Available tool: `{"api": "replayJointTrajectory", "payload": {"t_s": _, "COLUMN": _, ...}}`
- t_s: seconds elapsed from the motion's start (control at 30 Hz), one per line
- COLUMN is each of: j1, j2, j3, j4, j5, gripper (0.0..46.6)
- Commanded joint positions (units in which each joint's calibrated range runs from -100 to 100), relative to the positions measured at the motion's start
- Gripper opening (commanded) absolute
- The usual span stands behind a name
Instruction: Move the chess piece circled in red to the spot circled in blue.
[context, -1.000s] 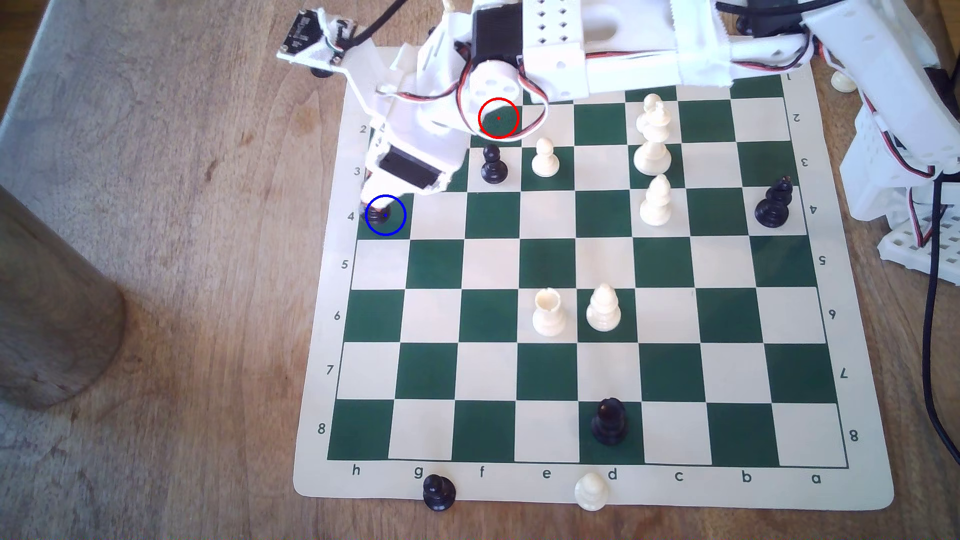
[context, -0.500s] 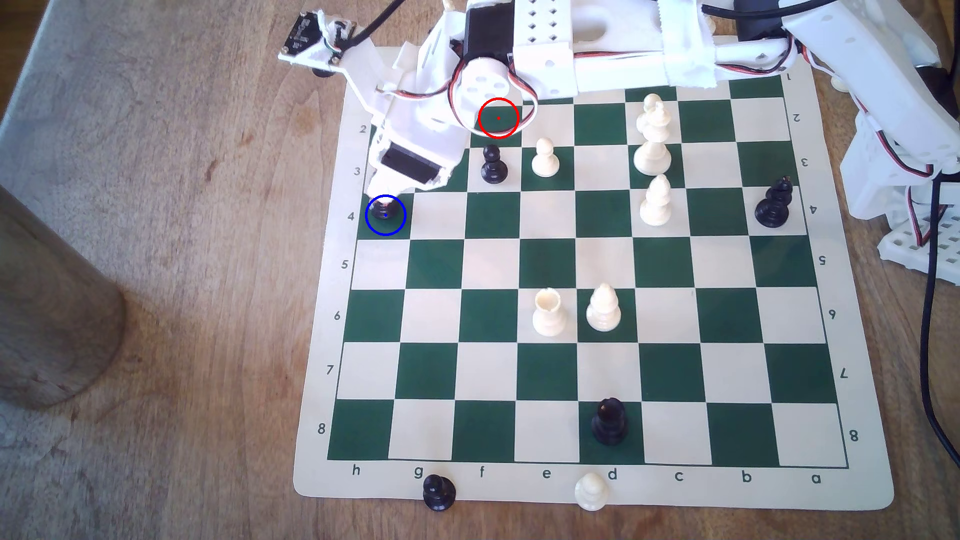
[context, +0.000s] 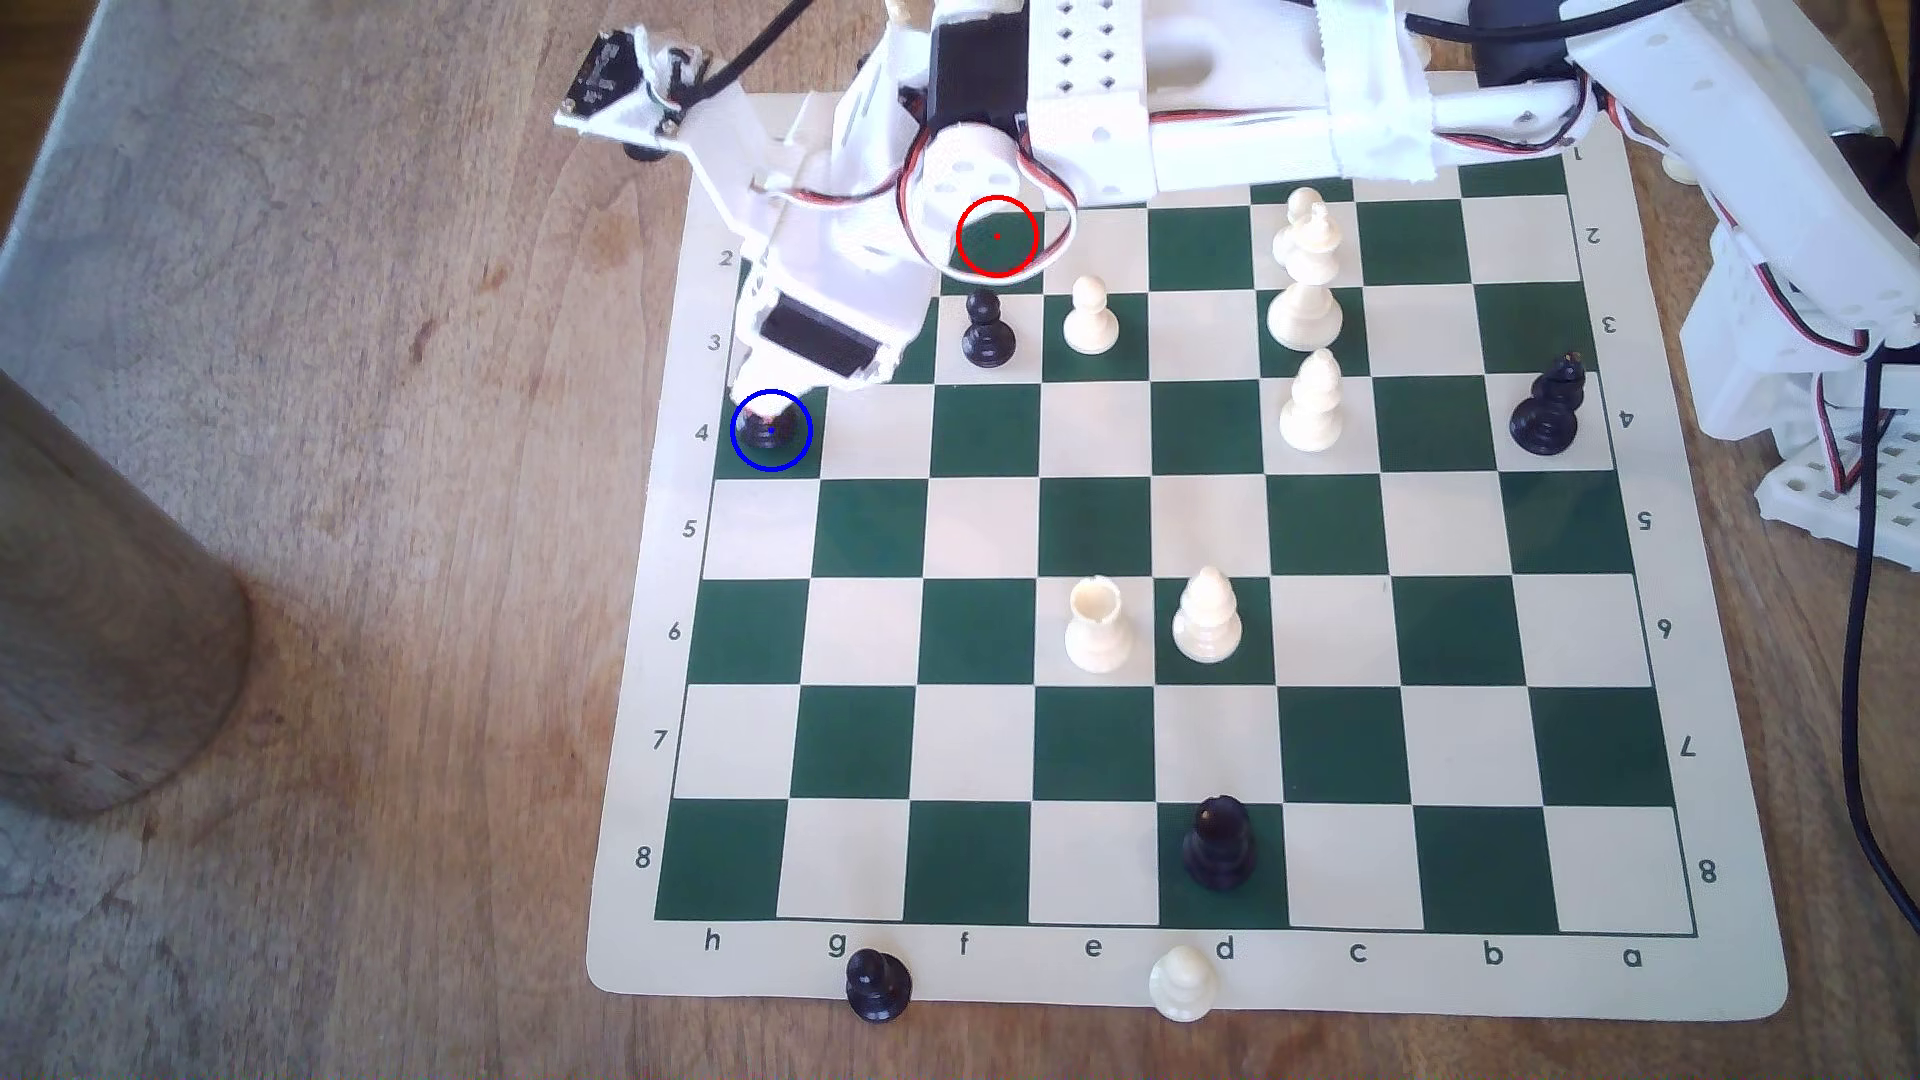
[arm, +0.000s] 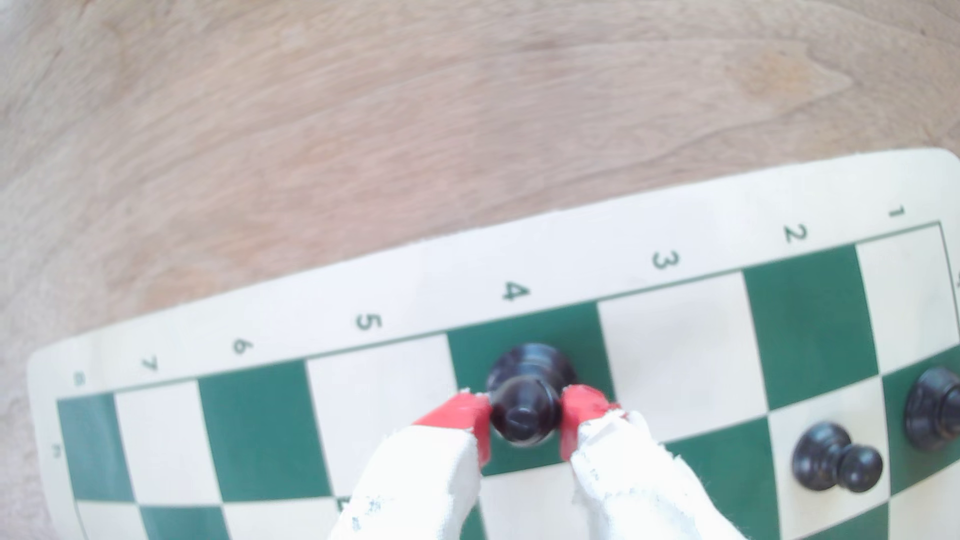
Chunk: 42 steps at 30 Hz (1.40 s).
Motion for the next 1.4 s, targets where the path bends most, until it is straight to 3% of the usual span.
{"api": "replayJointTrajectory", "payload": {"t_s": 0.0, "j1": -0.3, "j2": -2.0, "j3": -4.0, "j4": 0.0, "j5": -0.3, "gripper": 6.6}}
{"api": "replayJointTrajectory", "payload": {"t_s": 0.17, "j1": 0.3, "j2": -2.0, "j3": -3.7, "j4": 0.4, "j5": -1.2, "gripper": 14.6}}
{"api": "replayJointTrajectory", "payload": {"t_s": 0.4, "j1": 0.8, "j2": -3.3, "j3": -2.9, "j4": 0.4, "j5": -1.4, "gripper": 16.0}}
{"api": "replayJointTrajectory", "payload": {"t_s": 0.57, "j1": 0.3, "j2": -6.9, "j3": -0.1, "j4": 4.3, "j5": -2.0, "gripper": 20.5}}
{"api": "replayJointTrajectory", "payload": {"t_s": 1.03, "j1": -2.9, "j2": -44.6, "j3": 30.8, "j4": 6.3, "j5": -2.0, "gripper": 18.9}}
{"api": "replayJointTrajectory", "payload": {"t_s": 1.23, "j1": -7.7, "j2": -68.4, "j3": 49.4, "j4": 9.7, "j5": -2.1, "gripper": 14.9}}
{"api": "replayJointTrajectory", "payload": {"t_s": 1.37, "j1": -6.5, "j2": -79.8, "j3": 57.4, "j4": 11.3, "j5": -2.1, "gripper": 12.4}}
